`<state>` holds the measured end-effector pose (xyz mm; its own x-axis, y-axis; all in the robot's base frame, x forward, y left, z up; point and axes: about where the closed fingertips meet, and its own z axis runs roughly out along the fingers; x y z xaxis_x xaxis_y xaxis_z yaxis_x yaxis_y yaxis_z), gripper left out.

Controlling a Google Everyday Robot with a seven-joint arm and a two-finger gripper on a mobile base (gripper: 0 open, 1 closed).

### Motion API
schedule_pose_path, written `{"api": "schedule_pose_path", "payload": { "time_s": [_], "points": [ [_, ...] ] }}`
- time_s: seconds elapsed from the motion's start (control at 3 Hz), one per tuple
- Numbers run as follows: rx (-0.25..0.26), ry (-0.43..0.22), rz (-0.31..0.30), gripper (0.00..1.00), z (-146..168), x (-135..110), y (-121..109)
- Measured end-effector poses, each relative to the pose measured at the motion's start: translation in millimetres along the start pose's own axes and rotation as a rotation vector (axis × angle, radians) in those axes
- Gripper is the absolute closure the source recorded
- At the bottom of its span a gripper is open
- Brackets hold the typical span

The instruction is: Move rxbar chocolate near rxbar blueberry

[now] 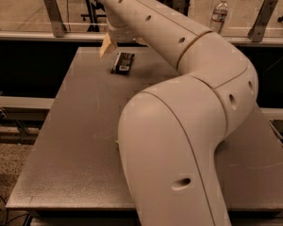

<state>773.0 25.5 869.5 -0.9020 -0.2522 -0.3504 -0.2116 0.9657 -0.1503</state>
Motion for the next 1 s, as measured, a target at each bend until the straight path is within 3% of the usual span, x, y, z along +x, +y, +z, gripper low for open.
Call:
{"api": "schedule_pose_path", "payload": {
  "time_s": [0.67, 1.0],
  "points": [
    [-0.022, 0.036, 0.181, 0.00, 16, 0, 2],
    [-0.014, 0.078, 0.224, 0.00, 33, 1, 0]
  ]
}}
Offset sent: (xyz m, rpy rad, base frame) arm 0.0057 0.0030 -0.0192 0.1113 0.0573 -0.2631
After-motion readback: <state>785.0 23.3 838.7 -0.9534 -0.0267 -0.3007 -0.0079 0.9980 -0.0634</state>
